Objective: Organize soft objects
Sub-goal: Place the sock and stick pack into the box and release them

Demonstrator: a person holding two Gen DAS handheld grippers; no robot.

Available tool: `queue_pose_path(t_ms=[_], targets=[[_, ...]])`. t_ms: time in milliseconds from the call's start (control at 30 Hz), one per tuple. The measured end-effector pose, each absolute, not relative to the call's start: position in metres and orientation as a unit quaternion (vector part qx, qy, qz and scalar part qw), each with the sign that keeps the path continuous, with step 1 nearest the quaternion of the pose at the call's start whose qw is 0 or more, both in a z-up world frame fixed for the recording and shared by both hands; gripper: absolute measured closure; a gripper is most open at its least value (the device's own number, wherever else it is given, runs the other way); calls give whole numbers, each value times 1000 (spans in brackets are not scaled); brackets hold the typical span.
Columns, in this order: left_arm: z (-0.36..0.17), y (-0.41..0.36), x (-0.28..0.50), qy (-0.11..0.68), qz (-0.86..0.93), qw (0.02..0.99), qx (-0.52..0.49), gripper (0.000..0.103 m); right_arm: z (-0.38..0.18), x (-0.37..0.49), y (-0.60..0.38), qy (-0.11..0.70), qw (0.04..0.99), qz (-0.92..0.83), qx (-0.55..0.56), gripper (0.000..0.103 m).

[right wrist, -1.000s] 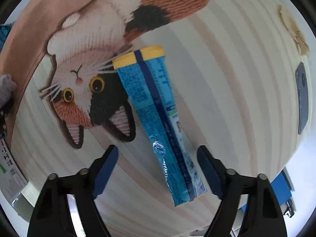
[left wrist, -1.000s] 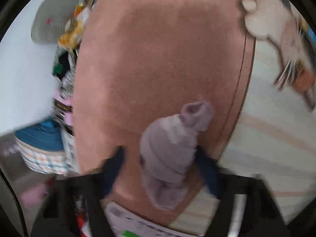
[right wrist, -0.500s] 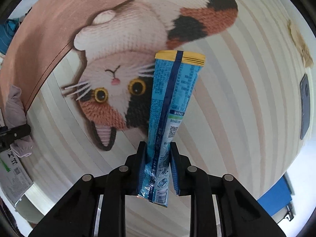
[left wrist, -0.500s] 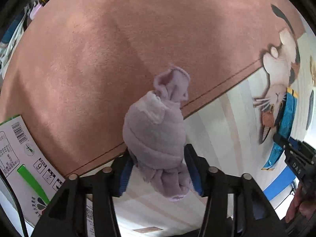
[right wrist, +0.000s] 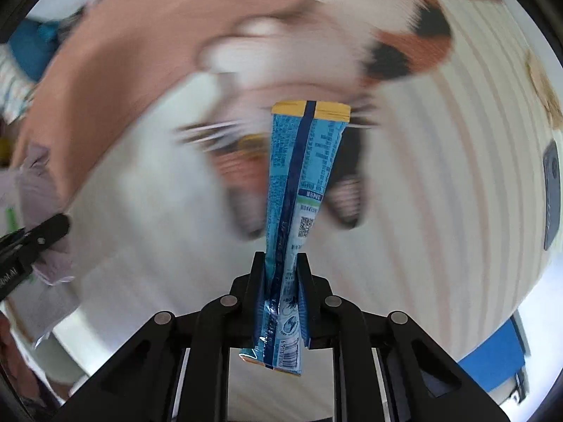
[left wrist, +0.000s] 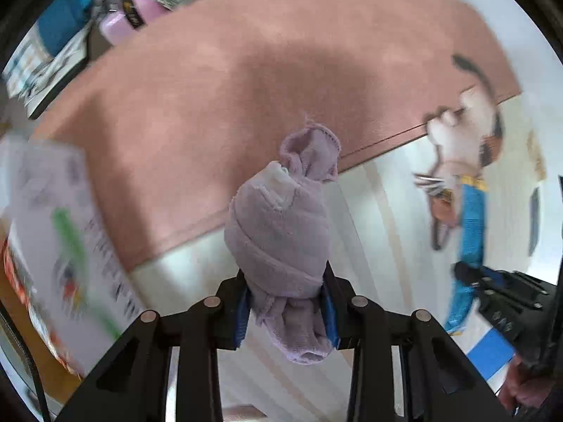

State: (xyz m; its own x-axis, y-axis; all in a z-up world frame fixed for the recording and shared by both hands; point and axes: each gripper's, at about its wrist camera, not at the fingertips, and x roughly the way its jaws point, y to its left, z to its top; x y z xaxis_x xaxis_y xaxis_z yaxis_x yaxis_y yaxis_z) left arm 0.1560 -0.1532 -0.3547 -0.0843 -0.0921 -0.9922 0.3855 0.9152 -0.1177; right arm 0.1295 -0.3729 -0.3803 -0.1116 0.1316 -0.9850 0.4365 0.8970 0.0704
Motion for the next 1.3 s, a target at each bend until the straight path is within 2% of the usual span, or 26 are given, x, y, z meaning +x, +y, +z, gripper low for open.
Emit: queue_pose_path(t_ms=[100, 200, 300, 467, 633, 767, 1000, 1100, 1167, 1233, 1300], targets=[[-316, -109, 129, 684, -164, 707, 76, 72, -339, 138, -312, 720, 669, -58, 176, 87], [-279, -60, 152, 664, -139, 734, 46, 72, -304, 148, -257, 707, 689, -7, 158, 87], [-257, 6, 151, 652, -103, 751, 20, 72, -269, 157, -190, 693, 707, 51, 133, 87], [-233, 116, 173, 647, -11, 762, 20, 72, -244, 176, -92, 675, 727, 100, 75, 87], [-266, 201, 209, 671, 74, 737, 41, 72, -249, 210, -19, 666, 739, 100, 26, 86], [-312, 245, 228, 711, 99, 695, 38, 72, -290, 236, 0, 686, 723, 77, 17, 86], [-373, 265, 232, 754, 103, 646, 60, 72, -346, 252, 13, 706, 707, 38, -5, 86], [-392, 268, 233, 774, 91, 625, 46, 68, -359, 256, 21, 716, 697, 30, -27, 86], [-393, 271, 233, 772, 82, 630, 29, 63, -364, 258, 26, 715, 697, 30, -34, 79], [-392, 270, 235, 771, 70, 633, 7, 47, -365, 259, 27, 720, 693, 34, -24, 41], [-383, 269, 236, 760, 65, 647, -1, 29, -363, 258, 29, 718, 695, 40, -23, 24]])
